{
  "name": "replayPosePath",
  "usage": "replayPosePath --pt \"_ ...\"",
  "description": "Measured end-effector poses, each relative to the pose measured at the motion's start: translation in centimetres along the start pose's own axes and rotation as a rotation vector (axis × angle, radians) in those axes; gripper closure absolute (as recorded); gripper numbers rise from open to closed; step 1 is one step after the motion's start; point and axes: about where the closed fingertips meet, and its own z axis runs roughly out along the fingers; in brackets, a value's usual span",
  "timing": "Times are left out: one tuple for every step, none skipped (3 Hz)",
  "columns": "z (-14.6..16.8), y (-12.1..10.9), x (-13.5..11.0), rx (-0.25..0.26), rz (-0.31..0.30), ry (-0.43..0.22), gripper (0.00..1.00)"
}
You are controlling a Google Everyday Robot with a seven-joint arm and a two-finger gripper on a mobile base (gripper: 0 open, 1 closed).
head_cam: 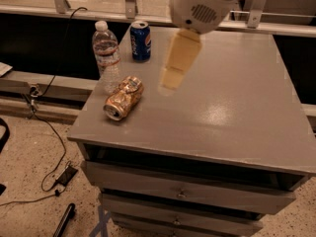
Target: Knock water bottle over
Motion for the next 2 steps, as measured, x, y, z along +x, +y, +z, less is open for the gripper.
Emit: replayPosePath --pt "1.49 0.35 -7.1 0.012 -0.093 -0.089 0.0" --pt "1.51 0.4 -7.68 0.015 -0.101 -0.097 0.0"
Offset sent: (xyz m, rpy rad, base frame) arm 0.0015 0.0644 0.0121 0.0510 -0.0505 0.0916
